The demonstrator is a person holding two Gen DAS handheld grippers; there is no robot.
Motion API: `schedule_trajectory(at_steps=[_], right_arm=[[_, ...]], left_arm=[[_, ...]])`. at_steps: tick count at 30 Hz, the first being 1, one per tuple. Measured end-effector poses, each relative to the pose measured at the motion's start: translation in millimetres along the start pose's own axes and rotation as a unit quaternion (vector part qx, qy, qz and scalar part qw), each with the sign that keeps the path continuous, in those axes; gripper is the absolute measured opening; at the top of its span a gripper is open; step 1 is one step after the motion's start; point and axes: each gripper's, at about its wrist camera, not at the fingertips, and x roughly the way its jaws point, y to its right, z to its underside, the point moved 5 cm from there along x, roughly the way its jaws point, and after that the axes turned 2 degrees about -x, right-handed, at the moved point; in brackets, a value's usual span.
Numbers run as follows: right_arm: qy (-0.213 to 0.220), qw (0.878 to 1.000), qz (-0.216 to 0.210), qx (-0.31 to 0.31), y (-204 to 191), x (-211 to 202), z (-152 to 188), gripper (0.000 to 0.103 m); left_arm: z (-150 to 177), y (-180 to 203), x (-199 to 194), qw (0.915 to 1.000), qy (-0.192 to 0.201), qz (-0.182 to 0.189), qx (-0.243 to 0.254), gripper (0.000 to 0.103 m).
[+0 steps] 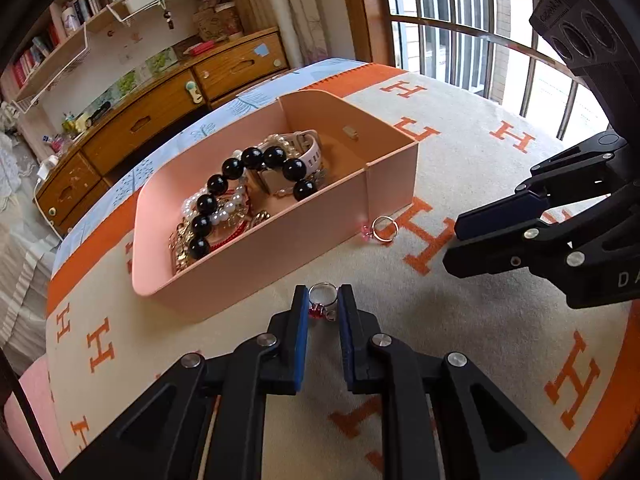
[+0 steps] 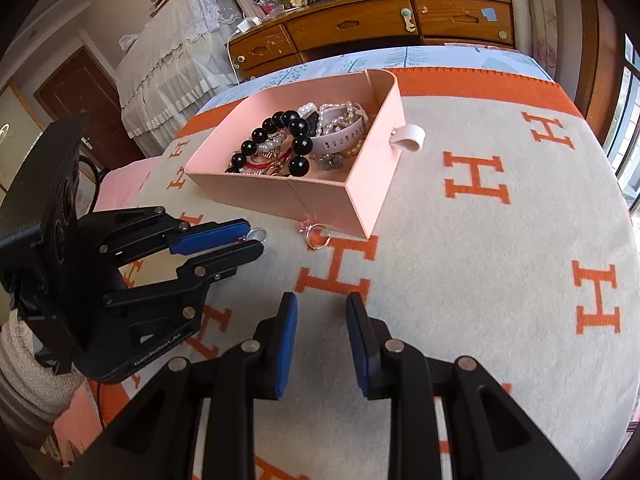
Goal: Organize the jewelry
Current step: 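Grasp a red-stone ring with the left tool while the right tool grasps the other ring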
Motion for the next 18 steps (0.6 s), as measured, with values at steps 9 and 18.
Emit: schedule_trajectory(at_steps=[9, 18], right_arm=[[0.014, 0.997, 0.052, -0.047, -21.8, 20.2, -21.1, 0.026], [0.024, 0.990, 0.110, -0.080, -29.6, 31.2, -31.8, 0.026]], left_arm=[[25.3, -23.7, -16.0, 0.9920, -0.025, 0.016, -0.123, 0.012], [46.0, -39.2, -24.9, 0.9850, -0.019, 0.043, -0.166, 0.012]])
